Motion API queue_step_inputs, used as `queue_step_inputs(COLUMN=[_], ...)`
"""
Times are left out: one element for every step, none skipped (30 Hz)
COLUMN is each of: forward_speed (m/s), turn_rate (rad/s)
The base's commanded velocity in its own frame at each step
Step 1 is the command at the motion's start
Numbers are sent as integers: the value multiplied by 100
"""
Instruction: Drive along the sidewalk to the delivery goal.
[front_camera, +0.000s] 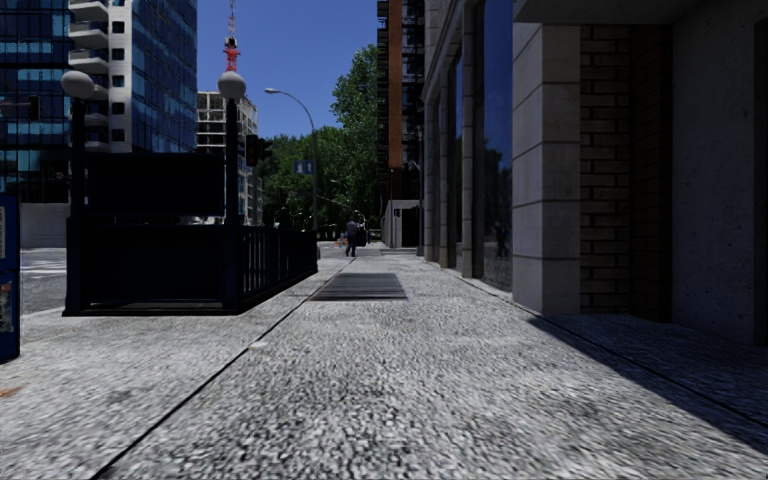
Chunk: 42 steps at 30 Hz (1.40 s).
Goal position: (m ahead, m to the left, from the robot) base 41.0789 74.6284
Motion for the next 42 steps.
queue_step_inputs(forward_speed=[200, 200, 200, 200, 200, 200, 200, 200, 200, 200, 200, 200, 200, 200, 200, 200, 200, 200, 200, 200, 200, 200, 200, 200, 200, 200, 200, 200, 200, 200, 200, 200, 200, 200, 200, 200, 200, 200, 200, 200, 200, 200], turn_rate=[0, 0, 0, 0, 0, 0, 0, 0, 0, 0, 0, 0, 0, 0, 0, 0, 0, 0, 0, 0, 0, 0, 0, 0, 0, 0, 0, 0, 0, 0, 0, 0, 0, 0, 0, 0, 0, 0, 0, 0, 0, 0])
